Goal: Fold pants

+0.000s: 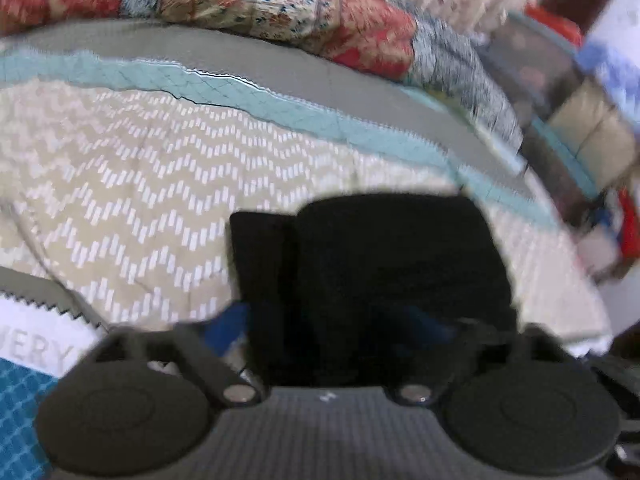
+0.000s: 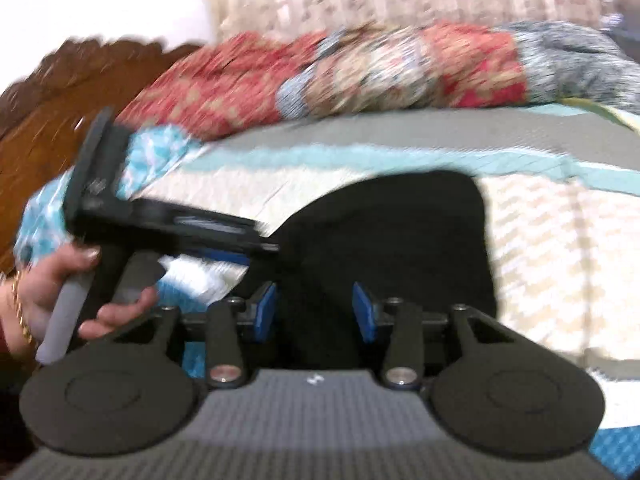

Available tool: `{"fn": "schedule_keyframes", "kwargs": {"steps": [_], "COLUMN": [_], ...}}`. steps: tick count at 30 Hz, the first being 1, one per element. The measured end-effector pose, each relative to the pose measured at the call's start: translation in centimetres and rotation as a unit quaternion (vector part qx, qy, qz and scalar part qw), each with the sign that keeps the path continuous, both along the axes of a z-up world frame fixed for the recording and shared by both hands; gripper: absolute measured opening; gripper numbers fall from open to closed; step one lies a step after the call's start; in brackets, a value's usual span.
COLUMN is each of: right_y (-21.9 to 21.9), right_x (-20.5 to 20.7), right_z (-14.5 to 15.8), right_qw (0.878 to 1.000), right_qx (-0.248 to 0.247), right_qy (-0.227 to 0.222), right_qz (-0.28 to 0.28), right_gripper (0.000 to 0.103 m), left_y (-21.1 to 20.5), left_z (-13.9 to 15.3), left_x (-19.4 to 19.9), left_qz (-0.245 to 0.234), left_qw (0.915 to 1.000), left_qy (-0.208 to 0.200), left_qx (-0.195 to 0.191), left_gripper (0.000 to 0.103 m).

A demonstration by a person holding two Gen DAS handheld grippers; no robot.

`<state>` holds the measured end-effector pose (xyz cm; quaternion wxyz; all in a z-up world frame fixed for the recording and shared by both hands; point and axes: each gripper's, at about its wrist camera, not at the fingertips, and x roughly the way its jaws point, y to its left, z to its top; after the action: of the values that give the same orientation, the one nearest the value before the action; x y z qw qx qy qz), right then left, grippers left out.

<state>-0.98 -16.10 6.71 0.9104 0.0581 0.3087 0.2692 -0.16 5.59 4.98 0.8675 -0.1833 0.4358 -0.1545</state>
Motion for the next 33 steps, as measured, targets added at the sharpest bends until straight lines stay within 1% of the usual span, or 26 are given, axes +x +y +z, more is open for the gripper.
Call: {"fn": "schedule_keyframes", "kwargs": {"steps": [1,2,3,4,6,7,8,9,10,11,12,14,16,18,20,21,22,24,26,27,28,29,30,31,32,33], "right_y": [-0.5,-1.0,-1.2,-1.1,-0.3,0.3,1.0,1.8,2.5,3.3,4.1,5.6,6.7,7.5,8.1,8.4,8.6,9.0,8.5,8.1,7.4,6.6,5.6,4.2,2.8,1.3], "right_x": [0.4,0.8,1.3,1.6,2.1,2.4,2.6,2.8,3.1,3.4,3.5,3.7,3.5,3.2,2.9,3.0,3.0,3.1,3.0,2.7,2.4,2.3,1.8,1.4,1.0,0.5], "right_z": [0.0,-0.2,-0.5,-0.8,-1.5,-1.7,-1.8,-1.9,-1.9,-2.1,-2.6,-3.5,-4.5,-5.1,-5.5,-5.5,-5.5,-5.2,-4.9,-4.3,-3.9,-3.3,-2.6,-1.7,-1.1,-0.6], "right_qw": [1.0,0.999,0.999,0.998,0.996,0.995,0.995,0.994,0.993,0.991,0.989,0.987,0.985,0.986,0.987,0.988,0.988,0.989,0.989,0.989,0.99,0.99,0.991,0.993,0.995,0.996], "right_qx": [0.008,0.018,0.029,0.04,0.063,0.07,0.075,0.082,0.09,0.096,0.096,0.093,0.092,0.081,0.067,0.064,0.059,0.05,0.047,0.049,0.055,0.063,0.07,0.076,0.08,0.084], "right_qy": [0.002,0.012,0.027,0.041,0.06,0.065,0.068,0.07,0.076,0.087,0.098,0.118,0.132,0.129,0.122,0.121,0.118,0.115,0.114,0.112,0.107,0.098,0.083,0.065,0.049,0.033], "right_qz": [-0.014,-0.028,-0.035,-0.036,-0.024,-0.017,-0.008,0.003,0.017,0.034,0.045,0.059,0.067,0.072,0.076,0.076,0.077,0.079,0.079,0.079,0.078,0.078,0.073,0.06,0.043,0.024], "right_gripper": [0.046,0.046,0.046,0.044,0.041,0.04,0.039,0.038,0.037,0.036,0.036,0.036,0.037,0.036,0.036,0.036,0.036,0.036,0.037,0.039,0.044,0.046,0.051,0.06,0.066,0.078], "left_y": [0.7,1.4,1.7,2.1,2.4,2.3,2.2,1.9,1.7,1.7,1.8,2.2,3.2,4.1,4.4,4.2,3.9,3.1,2.3,2.2,2.5,2.8,3.2,3.9,4.6,5.3], "left_z": [-0.2,-0.5,-0.9,-1.5,-2.5,-3.0,-3.1,-3.2,-3.0,-2.7,-2.4,-1.1,-0.4,-0.9,-2.4,-3.1,-3.5,-4.0,-3.8,-3.6,-3.4,-3.1,-2.9,-2.6,-2.5,-2.4], "left_x": [0.5,1.6,2.5,3.5,5.5,6.2,6.6,6.8,6.8,6.6,6.2,4.7,3.0,1.8,1.7,2.1,2.4,3.1,3.4,3.4,3.2,2.9,2.4,1.9,1.3,0.6], "left_qz": [0.006,0.012,0.017,0.023,0.042,0.044,0.041,0.034,0.02,0.011,0.009,0.008,0.02,0.043,0.068,0.075,0.077,0.076,0.083,0.087,0.087,0.087,0.09,0.093,0.099,0.104], "left_qw": [0.9993,0.9969,0.9944,0.9915,0.9882,0.9874,0.9875,0.9886,0.9901,0.9902,0.9906,0.9929,0.9937,0.9934,0.9943,0.9954,0.996,0.997,0.9964,0.996,0.996,0.996,0.9959,0.9956,0.995,0.9942], "left_qy": [0.012,0.032,0.046,0.06,0.079,0.083,0.081,0.073,0.059,0.05,0.039,-0.004,-0.039,-0.046,-0.027,-0.01,-0.002,-0.002,-0.001,0.001,0.001,0.002,0.004,0.009,0.014,0.016], "left_qx": [-0.034,-0.071,-0.094,-0.113,-0.125,-0.127,-0.129,-0.127,-0.126,-0.13,-0.131,-0.119,-0.103,-0.096,-0.078,-0.059,-0.046,-0.018,0.015,0.024,0.023,0.019,0.014,0.007,-0.006,-0.023], "left_gripper": [0.099,0.099,0.099,0.099,0.088,0.074,0.055,0.043,0.02,0.012,0.011,0.01,0.01,0.01,0.01,0.01,0.011,0.019,0.043,0.046,0.05,0.056,0.061,0.076,0.09,0.094]}}
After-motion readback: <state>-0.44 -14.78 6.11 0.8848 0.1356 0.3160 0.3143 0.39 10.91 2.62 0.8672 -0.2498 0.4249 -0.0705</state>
